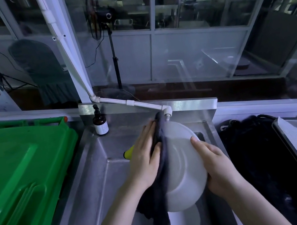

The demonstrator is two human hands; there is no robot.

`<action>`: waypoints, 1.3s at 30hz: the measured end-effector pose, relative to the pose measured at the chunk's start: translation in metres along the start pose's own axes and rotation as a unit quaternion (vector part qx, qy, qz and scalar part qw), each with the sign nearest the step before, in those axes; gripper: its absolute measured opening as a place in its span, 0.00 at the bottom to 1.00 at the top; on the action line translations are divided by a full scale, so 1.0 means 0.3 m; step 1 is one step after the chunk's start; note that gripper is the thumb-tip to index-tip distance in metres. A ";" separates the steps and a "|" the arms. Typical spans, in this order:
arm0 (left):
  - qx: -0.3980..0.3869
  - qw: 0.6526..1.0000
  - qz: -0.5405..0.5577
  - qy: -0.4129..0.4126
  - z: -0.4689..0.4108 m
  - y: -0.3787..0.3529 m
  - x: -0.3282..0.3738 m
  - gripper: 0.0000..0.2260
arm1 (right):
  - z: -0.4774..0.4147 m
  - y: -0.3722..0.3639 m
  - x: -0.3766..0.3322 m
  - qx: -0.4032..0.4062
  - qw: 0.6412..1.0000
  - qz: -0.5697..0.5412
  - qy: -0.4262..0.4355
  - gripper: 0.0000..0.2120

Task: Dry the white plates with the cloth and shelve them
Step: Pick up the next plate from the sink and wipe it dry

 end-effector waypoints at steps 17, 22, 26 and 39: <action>0.096 0.995 -0.039 -0.010 0.160 0.039 0.012 0.27 | -0.083 -0.007 -0.018 0.113 0.988 -0.103 0.018 0.12; 0.088 0.988 -0.118 -0.039 0.174 0.010 0.071 0.27 | -0.090 -0.021 0.000 0.141 0.979 -0.147 -0.014 0.14; 0.011 0.980 -0.190 -0.057 0.115 -0.050 0.135 0.26 | -0.072 -0.077 0.067 0.116 0.975 -0.164 -0.091 0.22; -0.066 0.984 -0.158 0.038 0.089 -0.036 -0.036 0.24 | -0.112 0.014 0.044 0.119 0.982 -0.145 -0.023 0.21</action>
Point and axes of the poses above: each hand's wrist, its own z-axis away from the middle knuckle, its own y-axis out of the back of the hand, x = y × z, the point moved 7 cm from there along -z, towards the middle knuckle, and after that the axes turned 13 degrees about x, right-handed, at the moved point
